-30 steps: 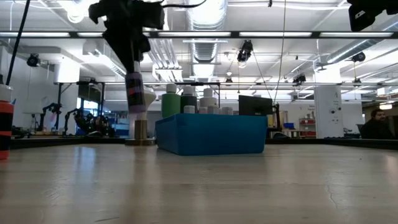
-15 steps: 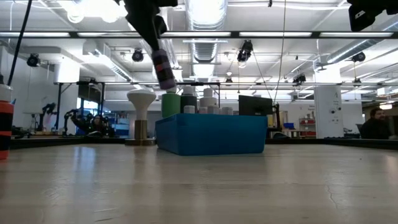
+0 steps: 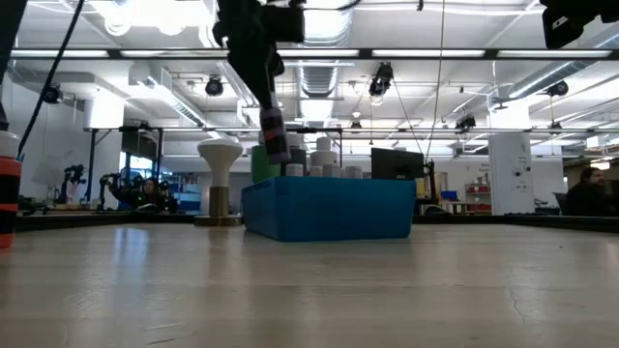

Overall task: Pick & Place Paint Supplies
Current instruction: Put the purple paint bottle into the blue bin

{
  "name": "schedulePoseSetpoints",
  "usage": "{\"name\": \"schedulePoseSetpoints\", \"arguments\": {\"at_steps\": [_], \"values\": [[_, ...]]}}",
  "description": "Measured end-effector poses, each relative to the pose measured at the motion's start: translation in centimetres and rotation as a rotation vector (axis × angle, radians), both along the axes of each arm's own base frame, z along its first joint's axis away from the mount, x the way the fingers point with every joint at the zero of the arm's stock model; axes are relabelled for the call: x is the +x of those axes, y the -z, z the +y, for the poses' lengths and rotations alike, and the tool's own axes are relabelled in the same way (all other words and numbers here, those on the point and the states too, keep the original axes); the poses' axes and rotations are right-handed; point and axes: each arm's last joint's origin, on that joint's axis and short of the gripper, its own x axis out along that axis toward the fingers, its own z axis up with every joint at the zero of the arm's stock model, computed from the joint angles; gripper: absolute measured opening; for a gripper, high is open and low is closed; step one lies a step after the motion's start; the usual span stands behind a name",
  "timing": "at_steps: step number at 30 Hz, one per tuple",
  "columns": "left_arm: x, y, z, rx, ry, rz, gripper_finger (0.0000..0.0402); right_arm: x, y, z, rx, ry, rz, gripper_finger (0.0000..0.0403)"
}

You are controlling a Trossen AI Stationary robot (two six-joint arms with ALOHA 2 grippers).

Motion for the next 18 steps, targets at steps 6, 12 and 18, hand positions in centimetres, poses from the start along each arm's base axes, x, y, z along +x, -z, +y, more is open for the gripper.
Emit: {"name": "schedulePoseSetpoints", "arguments": {"at_steps": [6, 12, 18], "values": [[1.2, 1.4, 0.7, 0.006, 0.029, 0.061, 0.0126, 0.0, 0.0, 0.0, 0.000, 0.000, 0.000, 0.0008], [1.7, 2.3, 1.1, 0.003, 0.016, 0.119, 0.0126, 0.0, 0.0, 0.0, 0.000, 0.000, 0.000, 0.0008], [2.1, 3.0, 1.9, 0.020, -0.009, 0.141, 0.0126, 0.0, 0.0, 0.0, 0.000, 0.000, 0.000, 0.0008]]}}
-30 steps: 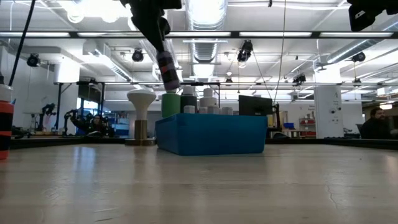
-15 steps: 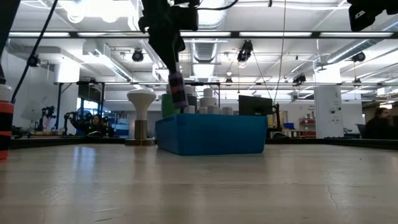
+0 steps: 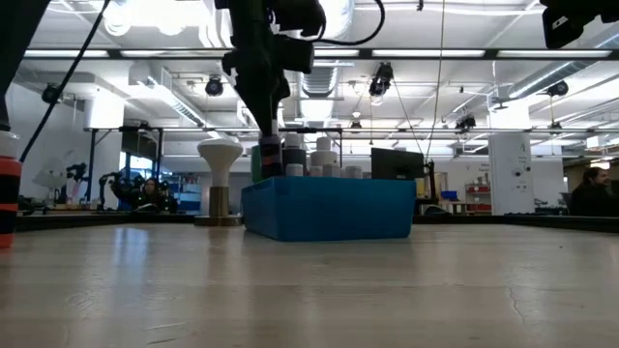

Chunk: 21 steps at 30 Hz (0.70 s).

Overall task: Pick & Place Paint Supplies
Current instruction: Put the purple paint bottle into the blue bin

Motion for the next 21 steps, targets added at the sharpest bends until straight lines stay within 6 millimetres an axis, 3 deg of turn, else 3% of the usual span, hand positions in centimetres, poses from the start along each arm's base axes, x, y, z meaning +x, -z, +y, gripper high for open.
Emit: {"name": "schedulePoseSetpoints", "arguments": {"at_steps": [8, 21], "values": [[0.5, 1.1, 0.5, -0.002, 0.006, 0.033, 0.0126, 0.0, 0.0, 0.0, 0.000, -0.001, 0.000, 0.0008], [0.3, 1.5, 0.1, -0.077, -0.233, 0.021, 0.0126, 0.0, 0.0, 0.0, 0.000, 0.000, 0.000, 0.0008]]}}
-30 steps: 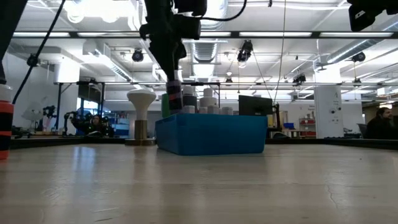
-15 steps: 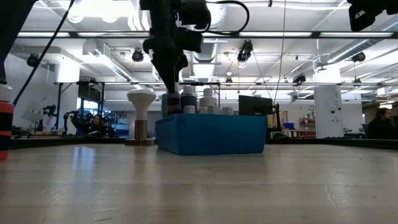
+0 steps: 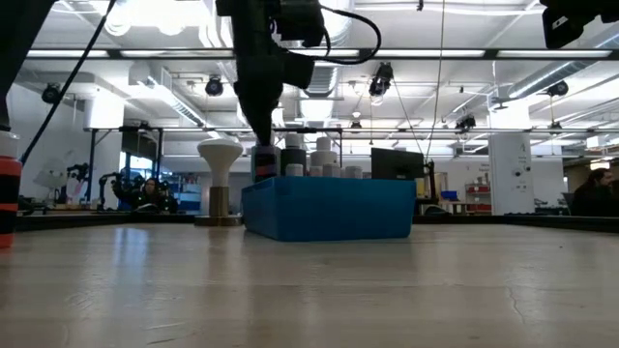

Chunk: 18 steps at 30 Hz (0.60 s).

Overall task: Pick & Place Paint Supplies
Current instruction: Put the purple paint bottle into the blue bin

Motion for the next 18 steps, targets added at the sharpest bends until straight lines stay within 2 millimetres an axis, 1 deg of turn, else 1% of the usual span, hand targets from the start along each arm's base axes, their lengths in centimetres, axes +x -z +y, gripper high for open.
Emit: {"name": "schedulePoseSetpoints", "arguments": {"at_steps": [11, 15, 18], "values": [[0.08, -0.12, 0.04, -0.095, -0.500, -0.079, 0.0126, 0.00, 0.00, 0.00, 0.000, 0.000, -0.001, 0.0008], [0.11, -0.14, -0.01, -0.125, -0.630, -0.101, 0.0126, 0.00, 0.00, 0.00, 0.000, 0.000, 0.000, 0.0008], [0.09, -0.16, -0.01, -0.139, -0.689, -0.110, 0.0126, 0.00, 0.00, 0.00, 0.000, 0.000, 0.000, 0.0008]]}}
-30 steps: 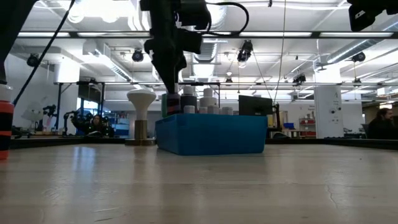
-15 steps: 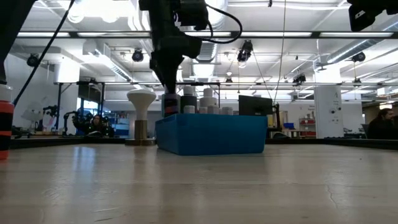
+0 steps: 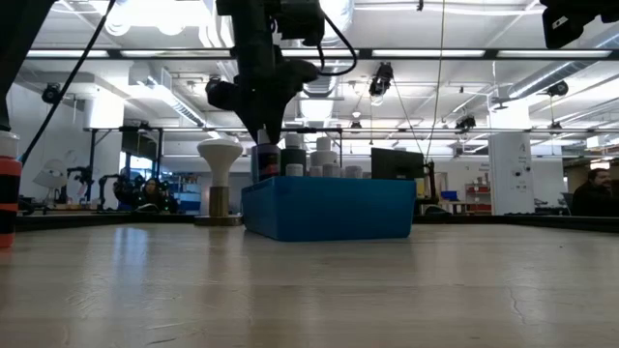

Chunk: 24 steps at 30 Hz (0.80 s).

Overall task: Pick & Place Paint Supplies
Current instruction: Put the purple paint bottle into the blue bin

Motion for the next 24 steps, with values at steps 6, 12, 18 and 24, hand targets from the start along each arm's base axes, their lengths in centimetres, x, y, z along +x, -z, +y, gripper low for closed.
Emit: {"name": "schedulePoseSetpoints", "arguments": {"at_steps": [6, 12, 18, 24], "values": [[-0.06, 0.01, 0.28, -0.016, -0.074, -0.010, 0.0126, 0.00, 0.00, 0.00, 0.000, 0.000, 0.000, 0.0008], [-0.13, 0.06, 0.25, -0.017, -0.071, 0.001, 0.0126, 0.00, 0.00, 0.00, 0.000, 0.000, 0.000, 0.0008], [-0.45, 0.16, 0.26, -0.009, -0.054, 0.039, 0.0126, 0.00, 0.00, 0.00, 0.000, 0.000, 0.000, 0.0008], [-0.55, 0.52, 0.30, 0.004, -0.042, 0.057, 0.0126, 0.00, 0.00, 0.00, 0.000, 0.000, 0.000, 0.0008]]}}
